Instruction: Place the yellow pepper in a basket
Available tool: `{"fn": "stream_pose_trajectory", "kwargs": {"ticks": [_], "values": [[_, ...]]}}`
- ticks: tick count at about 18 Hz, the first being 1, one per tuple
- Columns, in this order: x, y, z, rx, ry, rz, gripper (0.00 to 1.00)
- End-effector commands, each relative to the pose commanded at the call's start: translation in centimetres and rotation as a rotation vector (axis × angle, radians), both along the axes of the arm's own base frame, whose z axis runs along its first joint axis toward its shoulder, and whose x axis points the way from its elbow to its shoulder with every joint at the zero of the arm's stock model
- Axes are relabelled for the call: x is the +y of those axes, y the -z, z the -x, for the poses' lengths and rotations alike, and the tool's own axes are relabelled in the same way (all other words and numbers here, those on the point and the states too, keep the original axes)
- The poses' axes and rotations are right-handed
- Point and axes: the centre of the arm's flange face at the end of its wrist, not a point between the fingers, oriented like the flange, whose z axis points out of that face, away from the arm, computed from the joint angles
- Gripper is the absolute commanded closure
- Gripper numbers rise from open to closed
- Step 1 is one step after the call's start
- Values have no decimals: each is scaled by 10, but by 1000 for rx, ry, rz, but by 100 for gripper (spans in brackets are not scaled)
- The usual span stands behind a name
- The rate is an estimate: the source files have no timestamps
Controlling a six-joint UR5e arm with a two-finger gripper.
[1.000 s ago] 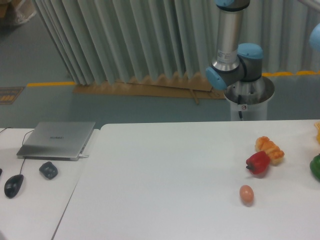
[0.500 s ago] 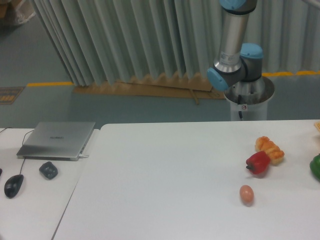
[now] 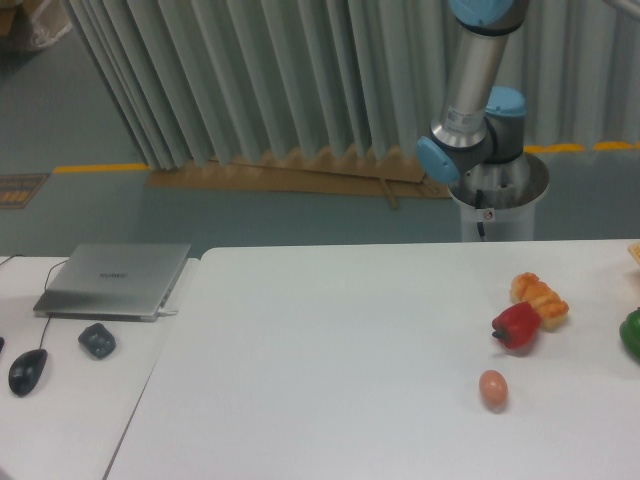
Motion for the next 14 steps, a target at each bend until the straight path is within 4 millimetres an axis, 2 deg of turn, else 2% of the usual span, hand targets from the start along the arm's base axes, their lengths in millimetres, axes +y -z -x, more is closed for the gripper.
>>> {"fn": "stream_pose_trajectory", "kwargs": {"ticks": [1,2,5,7,11,14], "values": [[0,0,0,1,1,-2,16],[1,0,0,3,1,-2,0],[3,-3,-2,7,-12,-7,0],[12,-8,-7,20,-62,-10,0],[44,-32,-28,64,-76,-20,0],[79,-35,-50,84,-176,-25,0]]}}
